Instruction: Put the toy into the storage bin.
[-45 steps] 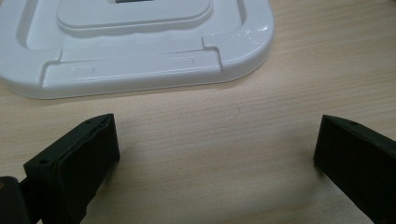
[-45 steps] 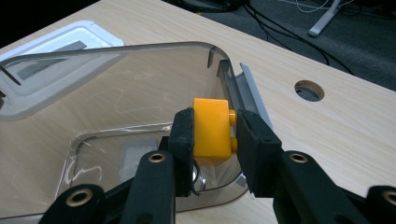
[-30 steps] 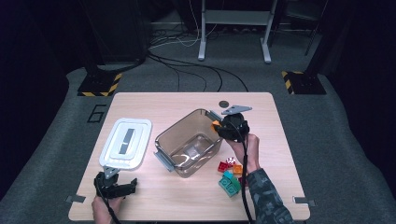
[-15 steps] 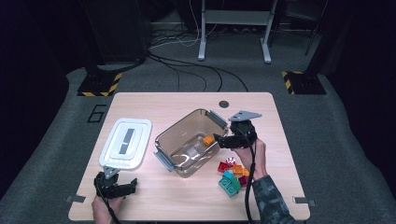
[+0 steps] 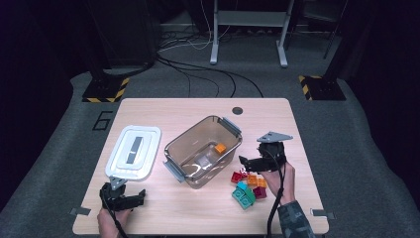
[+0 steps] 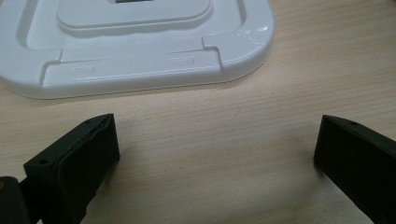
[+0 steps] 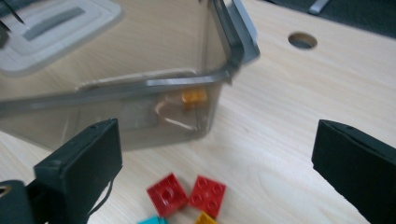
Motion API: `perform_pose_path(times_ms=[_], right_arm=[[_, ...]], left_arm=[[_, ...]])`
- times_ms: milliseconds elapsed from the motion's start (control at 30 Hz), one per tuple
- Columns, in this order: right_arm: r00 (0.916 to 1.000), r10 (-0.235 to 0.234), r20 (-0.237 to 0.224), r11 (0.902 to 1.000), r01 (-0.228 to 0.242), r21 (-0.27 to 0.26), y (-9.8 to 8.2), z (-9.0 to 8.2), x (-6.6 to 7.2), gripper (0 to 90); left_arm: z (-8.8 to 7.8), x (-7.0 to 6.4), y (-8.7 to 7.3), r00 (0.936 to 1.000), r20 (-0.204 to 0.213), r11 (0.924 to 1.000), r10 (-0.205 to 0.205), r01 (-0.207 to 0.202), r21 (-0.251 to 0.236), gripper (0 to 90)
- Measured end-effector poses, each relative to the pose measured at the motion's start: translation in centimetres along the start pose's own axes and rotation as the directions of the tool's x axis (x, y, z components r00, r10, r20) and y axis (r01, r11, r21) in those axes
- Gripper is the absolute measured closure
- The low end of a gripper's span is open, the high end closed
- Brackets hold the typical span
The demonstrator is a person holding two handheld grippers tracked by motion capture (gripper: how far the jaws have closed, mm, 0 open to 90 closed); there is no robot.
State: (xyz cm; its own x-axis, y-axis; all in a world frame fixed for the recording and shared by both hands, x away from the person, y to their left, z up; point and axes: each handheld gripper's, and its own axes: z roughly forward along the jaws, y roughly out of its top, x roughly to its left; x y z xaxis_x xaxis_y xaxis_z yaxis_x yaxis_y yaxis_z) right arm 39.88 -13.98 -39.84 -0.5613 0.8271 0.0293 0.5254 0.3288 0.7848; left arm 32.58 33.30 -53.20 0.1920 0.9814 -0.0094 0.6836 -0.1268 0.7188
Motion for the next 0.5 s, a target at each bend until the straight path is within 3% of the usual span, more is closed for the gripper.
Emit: perform_pose_path(times_ms=[333,500], right_arm=[[0.9982,0.051,0.031,0.9969,-0.053,0.058,-3.8,-0.3,-1.1,0.0],[0.9953,0.078,0.057,0.9908,-0.084,0.106,-6.0,0.4,-1.8,0.0]], left_arm=[[0.0,0.0,0.0,1.0,0.0,1.0,0.0,0.0,0.0,0.0],[0.0,0.0,0.0,1.0,0.001,1.0,-0.002,0.002,0.0,0.0]])
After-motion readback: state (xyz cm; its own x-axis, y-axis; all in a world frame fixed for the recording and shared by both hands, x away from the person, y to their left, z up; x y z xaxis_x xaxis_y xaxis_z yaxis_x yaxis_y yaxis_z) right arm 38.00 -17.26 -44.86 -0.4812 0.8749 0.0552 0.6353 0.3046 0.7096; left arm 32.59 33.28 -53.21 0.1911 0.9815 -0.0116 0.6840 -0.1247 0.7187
